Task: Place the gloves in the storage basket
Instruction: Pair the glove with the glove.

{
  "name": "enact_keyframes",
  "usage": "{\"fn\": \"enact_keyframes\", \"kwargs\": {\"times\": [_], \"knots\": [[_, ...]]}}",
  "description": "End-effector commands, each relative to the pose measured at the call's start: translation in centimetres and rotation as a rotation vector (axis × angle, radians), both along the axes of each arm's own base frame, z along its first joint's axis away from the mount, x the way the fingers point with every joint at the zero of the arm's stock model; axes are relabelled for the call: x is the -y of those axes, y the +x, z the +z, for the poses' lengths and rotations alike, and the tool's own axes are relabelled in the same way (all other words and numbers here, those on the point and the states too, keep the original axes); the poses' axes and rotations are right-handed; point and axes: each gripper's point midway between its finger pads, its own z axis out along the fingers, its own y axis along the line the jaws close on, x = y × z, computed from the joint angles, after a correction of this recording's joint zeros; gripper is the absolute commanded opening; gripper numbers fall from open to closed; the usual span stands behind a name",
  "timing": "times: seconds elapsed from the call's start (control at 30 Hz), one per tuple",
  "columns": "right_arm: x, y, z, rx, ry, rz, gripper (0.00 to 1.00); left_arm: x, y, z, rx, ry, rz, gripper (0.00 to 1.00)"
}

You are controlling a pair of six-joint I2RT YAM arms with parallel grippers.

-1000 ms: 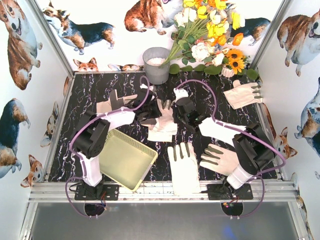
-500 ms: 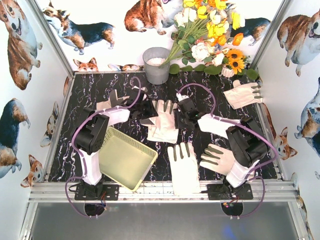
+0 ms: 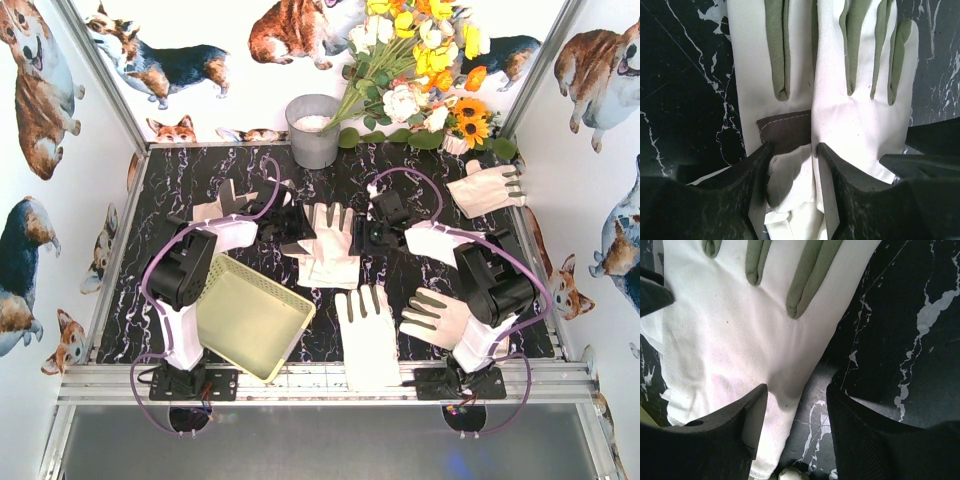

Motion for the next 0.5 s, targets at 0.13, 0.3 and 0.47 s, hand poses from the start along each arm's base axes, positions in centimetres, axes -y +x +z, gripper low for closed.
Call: {"fn": "enact_keyframes", "kwargs": {"times": [0.13,0.3,0.47], "knots": [[-0.6,1.5,0.9,-0.021,0.105,-0.044,0.51,-1.3,-0.7,1.1,0.009,0.033,0.022,0.40],[-0.4,1.7,0.9,-0.022,0.103,-0.046,0.49,-1.7,-0.8,1.8,0.018,0.049,0.029,0.40],[-0.3,1.8,0.9,-0.021,0.097,-0.041,0.45,-2.0,-0.7,2.0,0.021,0.061,0.037,0.32]]}}
